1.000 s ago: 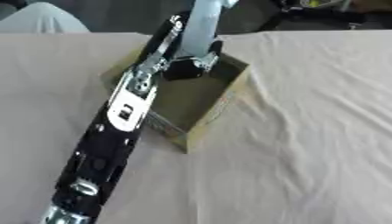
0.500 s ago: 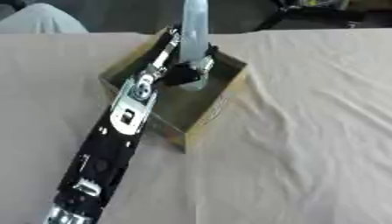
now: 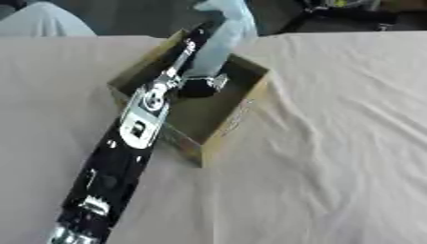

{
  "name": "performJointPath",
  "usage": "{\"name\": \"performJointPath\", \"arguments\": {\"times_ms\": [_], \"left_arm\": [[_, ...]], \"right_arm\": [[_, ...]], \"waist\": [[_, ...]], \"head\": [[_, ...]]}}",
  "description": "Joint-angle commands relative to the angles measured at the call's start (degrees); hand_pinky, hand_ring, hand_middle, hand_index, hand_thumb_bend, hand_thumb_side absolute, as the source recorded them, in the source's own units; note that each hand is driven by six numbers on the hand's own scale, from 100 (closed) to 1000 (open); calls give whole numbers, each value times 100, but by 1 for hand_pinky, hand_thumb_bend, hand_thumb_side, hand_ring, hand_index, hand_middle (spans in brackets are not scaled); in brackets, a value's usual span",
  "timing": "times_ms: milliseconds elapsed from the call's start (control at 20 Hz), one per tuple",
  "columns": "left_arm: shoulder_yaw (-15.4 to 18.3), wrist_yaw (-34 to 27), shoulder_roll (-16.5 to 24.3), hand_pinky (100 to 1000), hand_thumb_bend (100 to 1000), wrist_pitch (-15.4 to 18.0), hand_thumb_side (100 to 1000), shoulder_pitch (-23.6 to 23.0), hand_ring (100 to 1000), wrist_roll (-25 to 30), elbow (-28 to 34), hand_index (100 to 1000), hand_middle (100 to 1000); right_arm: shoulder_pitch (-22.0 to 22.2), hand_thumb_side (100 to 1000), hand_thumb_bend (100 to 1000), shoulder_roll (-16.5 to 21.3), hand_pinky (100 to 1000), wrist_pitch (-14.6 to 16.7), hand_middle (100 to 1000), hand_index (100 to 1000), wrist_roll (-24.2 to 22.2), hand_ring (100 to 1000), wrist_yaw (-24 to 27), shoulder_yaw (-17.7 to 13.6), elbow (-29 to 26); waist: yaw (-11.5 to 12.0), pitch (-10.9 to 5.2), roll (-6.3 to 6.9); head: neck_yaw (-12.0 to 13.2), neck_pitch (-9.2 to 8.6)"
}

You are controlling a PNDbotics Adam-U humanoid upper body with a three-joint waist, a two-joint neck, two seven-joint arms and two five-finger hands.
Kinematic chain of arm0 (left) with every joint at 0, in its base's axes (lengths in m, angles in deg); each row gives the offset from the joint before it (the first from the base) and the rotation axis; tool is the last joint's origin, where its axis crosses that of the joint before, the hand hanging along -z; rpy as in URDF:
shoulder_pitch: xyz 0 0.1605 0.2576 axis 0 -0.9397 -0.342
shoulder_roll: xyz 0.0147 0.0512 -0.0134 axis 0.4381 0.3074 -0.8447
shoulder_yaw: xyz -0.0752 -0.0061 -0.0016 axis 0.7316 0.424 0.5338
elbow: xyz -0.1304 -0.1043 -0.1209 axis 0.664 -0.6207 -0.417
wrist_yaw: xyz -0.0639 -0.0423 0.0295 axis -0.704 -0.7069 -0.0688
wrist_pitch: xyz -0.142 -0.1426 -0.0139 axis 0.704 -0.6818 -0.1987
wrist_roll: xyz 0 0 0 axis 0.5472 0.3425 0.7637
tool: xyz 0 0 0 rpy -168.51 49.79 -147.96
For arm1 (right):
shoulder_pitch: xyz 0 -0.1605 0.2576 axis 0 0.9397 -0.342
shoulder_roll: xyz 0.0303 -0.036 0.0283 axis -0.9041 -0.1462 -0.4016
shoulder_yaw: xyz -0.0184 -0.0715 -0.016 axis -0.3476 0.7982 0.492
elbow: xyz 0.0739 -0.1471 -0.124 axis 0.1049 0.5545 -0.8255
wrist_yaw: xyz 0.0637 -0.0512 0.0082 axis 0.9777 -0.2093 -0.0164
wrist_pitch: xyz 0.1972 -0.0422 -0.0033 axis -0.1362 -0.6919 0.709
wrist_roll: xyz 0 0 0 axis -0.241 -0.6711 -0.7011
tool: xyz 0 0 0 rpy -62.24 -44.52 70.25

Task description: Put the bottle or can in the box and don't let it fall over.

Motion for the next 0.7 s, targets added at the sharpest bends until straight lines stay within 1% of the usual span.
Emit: {"name": "performJointPath", "arguments": {"times_ms": [50,100,150,250,450,700], "left_arm": [[1,289,87,1000,356,112,459,103,1000,61,108,817,1000],[4,380,84,1000,421,131,503,105,1000,75,107,841,1000],[3,466,83,1000,459,144,536,106,1000,87,109,850,1000],[7,605,84,1000,484,148,567,106,1000,108,111,859,1000],[15,800,87,1000,497,118,604,111,1000,142,119,860,1000],[29,852,99,1000,466,74,603,103,1000,123,168,844,1000]], "right_arm": [[-48,470,100,108,1000,-2,978,1000,-11,1000,10,-29,-132],[-47,470,100,108,1000,-4,978,1000,-14,1000,10,-26,-132],[-47,470,100,107,1000,-6,978,1000,-15,1000,10,-25,-132],[-46,470,100,107,1000,-8,978,1000,-14,1000,13,-25,-132],[-42,470,100,112,1000,-13,978,1000,-16,1000,16,-20,-132],[-38,470,100,117,1000,-19,979,1000,-12,1000,21,-21,-132]], "waist": [[0,-113,-9],[1,-115,-9],[1,-118,-8],[4,-124,-5],[11,-133,0],[18,-141,8]], "head": [[-13,-72],[-13,-72],[-14,-70],[-16,-68],[-30,-74],[-49,-78]]}}
